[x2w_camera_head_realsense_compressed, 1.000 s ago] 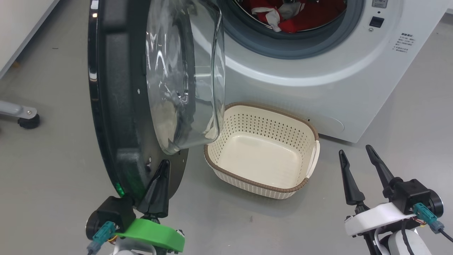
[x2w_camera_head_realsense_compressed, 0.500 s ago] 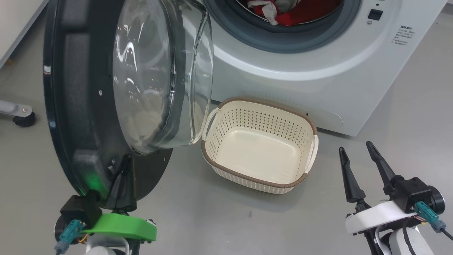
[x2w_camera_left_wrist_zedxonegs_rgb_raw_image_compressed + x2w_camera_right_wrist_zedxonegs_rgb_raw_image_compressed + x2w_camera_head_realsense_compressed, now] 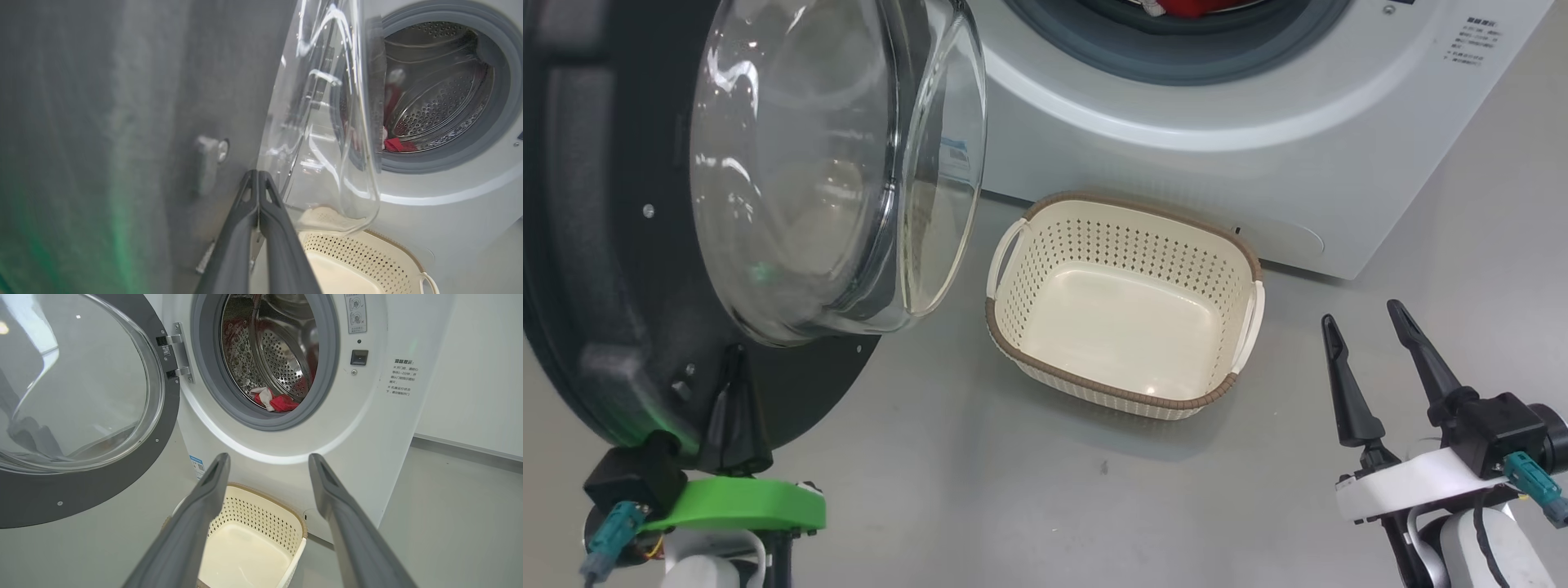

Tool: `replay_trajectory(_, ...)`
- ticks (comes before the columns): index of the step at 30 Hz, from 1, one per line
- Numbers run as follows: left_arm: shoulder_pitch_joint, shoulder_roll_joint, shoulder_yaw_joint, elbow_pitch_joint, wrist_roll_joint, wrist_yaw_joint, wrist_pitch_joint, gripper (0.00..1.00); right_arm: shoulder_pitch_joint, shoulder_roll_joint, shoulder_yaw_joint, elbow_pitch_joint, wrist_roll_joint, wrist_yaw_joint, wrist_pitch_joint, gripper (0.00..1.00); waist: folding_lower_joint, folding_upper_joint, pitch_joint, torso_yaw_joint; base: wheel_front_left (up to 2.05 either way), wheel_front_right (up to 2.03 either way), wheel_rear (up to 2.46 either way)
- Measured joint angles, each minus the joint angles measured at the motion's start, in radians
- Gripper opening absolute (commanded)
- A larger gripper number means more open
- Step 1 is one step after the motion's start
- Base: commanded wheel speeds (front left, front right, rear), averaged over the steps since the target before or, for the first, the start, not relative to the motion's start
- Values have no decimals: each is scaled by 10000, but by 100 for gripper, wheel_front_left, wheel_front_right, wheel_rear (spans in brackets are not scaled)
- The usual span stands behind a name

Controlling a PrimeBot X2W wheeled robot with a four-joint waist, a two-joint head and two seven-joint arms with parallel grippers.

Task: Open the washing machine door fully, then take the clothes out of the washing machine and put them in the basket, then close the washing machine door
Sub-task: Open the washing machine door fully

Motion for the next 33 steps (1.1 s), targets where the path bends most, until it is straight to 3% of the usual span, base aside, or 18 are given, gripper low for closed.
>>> replay_trajectory(24, -1473, -253, 2594, 430, -368, 71, -27, 0, -530, -594, 10, -272, 2, 0, 0, 100, 0, -1, 1125, 182, 0, 0, 0)
replay_trajectory(33, -1675, -265, 3101, 610, -211, 71, -36, 0, -546, -639, 12, -268, 4, 0, 0, 100, 0, 0, 1164, 198, 0, 0, 0)
